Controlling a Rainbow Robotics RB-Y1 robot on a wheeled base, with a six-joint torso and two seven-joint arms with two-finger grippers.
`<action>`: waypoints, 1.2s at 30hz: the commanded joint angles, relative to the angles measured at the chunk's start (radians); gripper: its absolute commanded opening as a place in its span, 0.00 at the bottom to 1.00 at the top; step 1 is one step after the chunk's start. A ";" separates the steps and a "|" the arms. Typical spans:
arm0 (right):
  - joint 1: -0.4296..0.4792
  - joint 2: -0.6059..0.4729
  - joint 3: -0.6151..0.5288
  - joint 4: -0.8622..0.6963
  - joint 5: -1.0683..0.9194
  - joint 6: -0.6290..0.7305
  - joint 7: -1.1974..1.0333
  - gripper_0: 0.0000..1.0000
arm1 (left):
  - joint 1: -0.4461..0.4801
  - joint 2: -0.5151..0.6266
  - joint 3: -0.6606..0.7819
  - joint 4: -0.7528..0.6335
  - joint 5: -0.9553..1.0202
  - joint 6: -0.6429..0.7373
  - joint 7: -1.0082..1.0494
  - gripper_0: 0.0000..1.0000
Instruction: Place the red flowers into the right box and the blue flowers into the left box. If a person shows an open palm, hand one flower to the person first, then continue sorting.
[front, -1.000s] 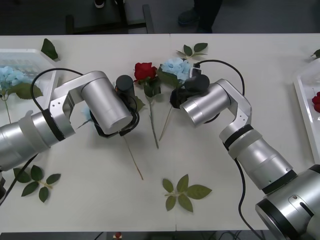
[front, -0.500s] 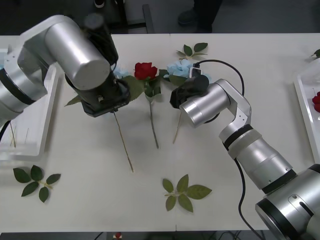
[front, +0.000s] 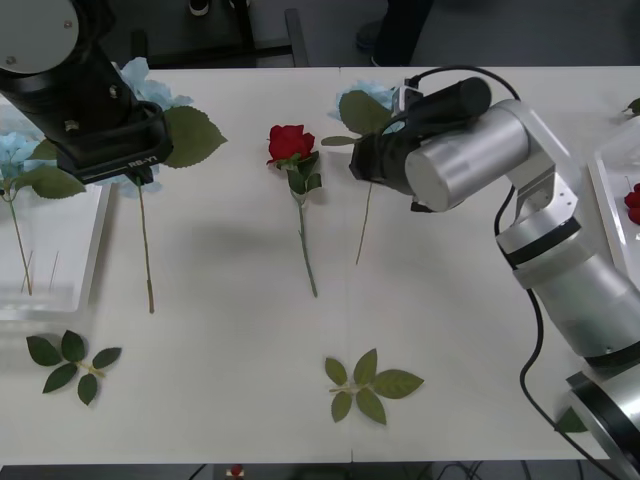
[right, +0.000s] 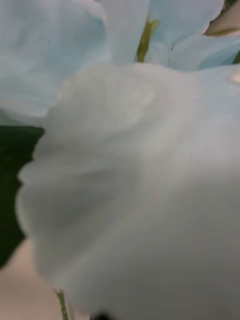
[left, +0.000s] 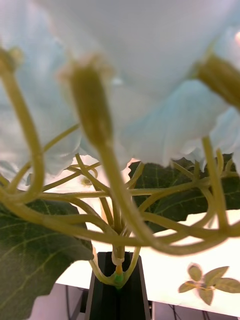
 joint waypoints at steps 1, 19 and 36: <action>0.013 -0.076 -0.107 -0.151 -0.160 -0.004 0.118 0.00 | -0.048 0.126 -0.006 0.054 0.104 -0.043 -0.125 0.00; 0.121 -0.120 -0.273 -0.280 -0.906 -0.214 0.556 0.00 | 0.026 0.358 -0.114 0.403 0.029 -0.283 -0.344 0.00; 0.133 -0.007 -0.258 -0.076 -1.300 -0.161 0.975 0.00 | 0.088 0.175 -0.114 0.661 -0.178 -0.520 -0.346 0.00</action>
